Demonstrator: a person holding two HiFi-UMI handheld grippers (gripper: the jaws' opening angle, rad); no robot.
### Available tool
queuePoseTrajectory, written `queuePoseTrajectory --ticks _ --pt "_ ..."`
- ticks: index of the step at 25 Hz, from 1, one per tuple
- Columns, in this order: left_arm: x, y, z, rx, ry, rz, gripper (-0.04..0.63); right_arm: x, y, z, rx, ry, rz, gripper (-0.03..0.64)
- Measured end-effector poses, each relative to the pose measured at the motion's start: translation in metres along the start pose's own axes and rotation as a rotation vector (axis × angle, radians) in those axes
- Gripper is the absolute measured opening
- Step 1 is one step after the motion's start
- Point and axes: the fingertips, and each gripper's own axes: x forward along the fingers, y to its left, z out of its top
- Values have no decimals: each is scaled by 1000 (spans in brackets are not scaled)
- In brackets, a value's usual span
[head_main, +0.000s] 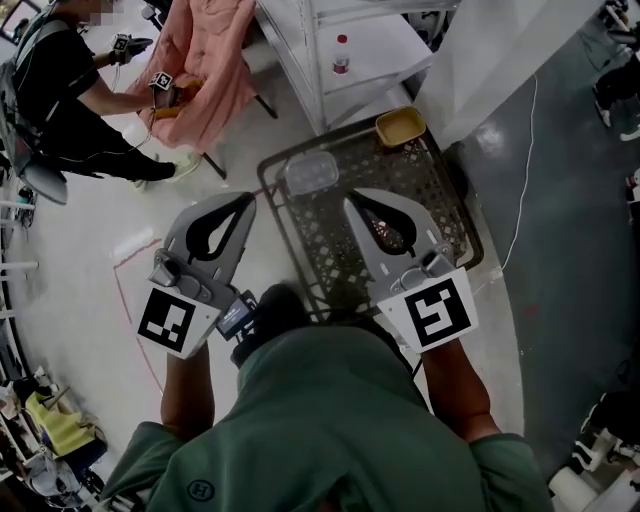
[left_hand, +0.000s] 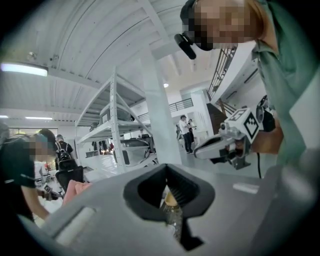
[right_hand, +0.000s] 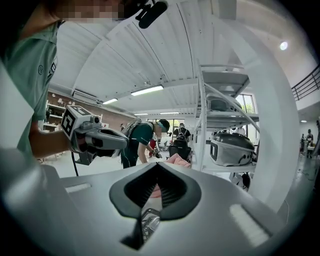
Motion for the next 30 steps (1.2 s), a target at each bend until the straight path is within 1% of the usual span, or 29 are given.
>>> queuePoseTrajectory --ticks 4,6,9,12,15,18,21,25,30 --pt "5 18 -13 -20 26 -5 3 15 -5 -12 25 30 -5 6" --pt "11 32 -20 -32 20 -19 3 28 -7 -16 21 53 -17 6" --pt "34 44 -36 -53 4 -83 3 43 -19 -22 8 86 -64 6" --pt "70 57 -47 -63 -9 -158 3 58 -42 -28 32 102 -124 6" --pt "96 71 -51 -93 -15 -200 3 68 -60 -34 39 156 -157 6" --pt "114 78 -60 -115 -4 -230 3 74 -75 -39 66 180 -194 6" --pt "128 87 -76 -136 6 -230 3 84 -87 -58 93 213 -202 6" --pt "146 105 -104 -159 35 -206 3 102 -102 -88 118 251 -192 6" --pt "156 122 -130 -190 77 -177 3 120 -110 -113 147 295 -168 6"
